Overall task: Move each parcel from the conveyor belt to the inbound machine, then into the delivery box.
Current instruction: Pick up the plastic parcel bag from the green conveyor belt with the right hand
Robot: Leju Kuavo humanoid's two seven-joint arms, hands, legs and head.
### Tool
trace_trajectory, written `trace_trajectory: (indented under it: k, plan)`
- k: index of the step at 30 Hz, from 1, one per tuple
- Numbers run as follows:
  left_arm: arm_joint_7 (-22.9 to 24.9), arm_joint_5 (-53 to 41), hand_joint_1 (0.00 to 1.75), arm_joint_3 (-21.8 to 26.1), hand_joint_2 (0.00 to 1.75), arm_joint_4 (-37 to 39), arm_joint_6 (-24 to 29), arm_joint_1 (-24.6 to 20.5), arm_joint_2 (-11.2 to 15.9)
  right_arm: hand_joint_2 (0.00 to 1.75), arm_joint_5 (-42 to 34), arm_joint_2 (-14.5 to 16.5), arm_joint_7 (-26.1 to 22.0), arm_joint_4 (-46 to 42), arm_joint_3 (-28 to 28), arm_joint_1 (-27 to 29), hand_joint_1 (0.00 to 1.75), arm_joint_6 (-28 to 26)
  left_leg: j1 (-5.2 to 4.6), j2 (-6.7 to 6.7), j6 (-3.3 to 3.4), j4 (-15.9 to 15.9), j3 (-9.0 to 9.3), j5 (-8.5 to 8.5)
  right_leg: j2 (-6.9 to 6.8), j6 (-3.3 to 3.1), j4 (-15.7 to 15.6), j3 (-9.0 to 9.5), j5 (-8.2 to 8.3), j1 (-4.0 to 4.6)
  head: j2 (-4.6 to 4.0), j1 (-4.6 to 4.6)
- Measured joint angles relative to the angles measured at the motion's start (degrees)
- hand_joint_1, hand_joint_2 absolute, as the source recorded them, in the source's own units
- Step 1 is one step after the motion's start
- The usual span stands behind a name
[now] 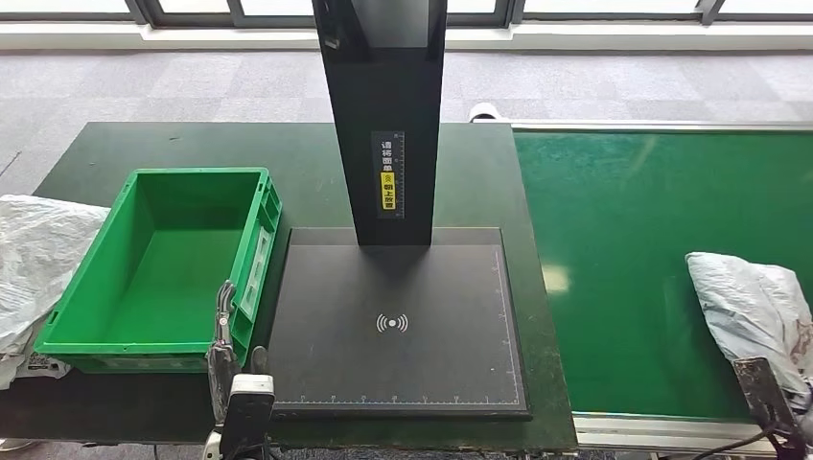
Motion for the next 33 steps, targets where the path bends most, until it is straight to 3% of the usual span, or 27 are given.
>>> trace_trajectory:
  k: [5, 8, 11, 16, 21, 24, 30, 33]
  plan:
    - [-0.1, -0.4, 0.0, 0.1, 0.0, -0.9, 0.2, 0.7, -0.5, 1.75, -19.9, 5.4, -10.4, -10.4, 0.8, 3.3, 1.75, 6.5, 0.0, -0.05, 0.0, 0.0, -0.04, 0.0, -0.06, -0.01, 0.0, 0.0, -0.01, 0.01, 0.01, -0.01]
    - [-0.5, -0.6, 0.0, 0.2, 0.0, -1.6, 0.1, 1.2, -0.9, 1.75, -32.7, 9.7, -12.4, -23.4, 4.9, 8.6, 1.75, 8.5, 0.01, -0.2, -0.01, 0.0, -0.17, 0.01, -0.22, -0.04, 0.1, -0.01, -0.06, 0.01, 0.0, -0.01]
    - [-0.6, -0.4, 0.0, 0.4, 0.0, -2.3, -0.3, 1.4, -1.2, 1.75, -40.9, 13.5, -12.6, -38.1, 12.8, 14.3, 1.75, 8.5, 0.02, -0.14, -0.13, 0.0, -0.5, -0.08, -0.13, -0.12, 0.1, -0.06, -0.18, 0.03, -0.01, -0.01]
    - [-0.6, 0.0, 0.0, 0.5, 0.0, -2.7, -0.4, 1.4, -1.4, 1.75, -42.4, 16.7, -12.7, -50.6, 20.7, 18.5, 1.75, 8.2, 0.02, -0.08, -0.14, -0.1, -0.12, -0.02, -0.11, -0.13, 0.1, -0.14, -0.18, 0.02, 0.0, -0.01]
    - [-0.8, 0.0, 0.0, 0.7, 0.0, -2.7, -0.6, 1.3, -1.5, 1.75, -44.4, 17.2, -12.5, -57.0, 24.6, 20.0, 1.75, 7.0, -0.02, -0.16, -0.11, 0.0, -0.17, 0.02, -0.18, -0.1, 0.1, -0.11, -0.14, -0.02, 0.0, -0.01]
    - [-0.8, -0.2, 0.0, 0.7, 0.0, -2.7, -0.6, 0.9, -1.5, 1.75, -45.5, 17.2, -12.6, -61.3, 31.2, 20.3, 1.75, 3.5, -0.02, -0.07, -0.12, 0.0, -0.34, -0.01, -0.08, -0.1, 0.1, -0.11, -0.14, -0.02, 0.0, -0.01]
    - [-0.8, -0.5, 0.0, 0.7, 0.0, -1.8, -1.5, -0.7, -1.6, 1.75, -44.9, 16.8, -12.6, -63.2, 46.2, 15.6, 1.75, -6.1, 0.0, 0.02, -0.18, 0.0, -0.19, 0.15, 0.02, -0.11, 0.1, -0.23, -0.01, 0.0, 0.01, -0.02]
    - [-0.9, -0.7, 0.0, 0.0, 0.0, 0.3, -2.3, -2.1, -1.4, 1.75, -42.6, 16.9, -12.5, -63.1, 51.4, 12.1, 1.75, -6.8, 0.0, 0.0, -0.2, 0.0, -0.13, 0.24, 0.02, -0.1, 0.1, -0.25, 0.08, 0.0, 0.0, -0.02]
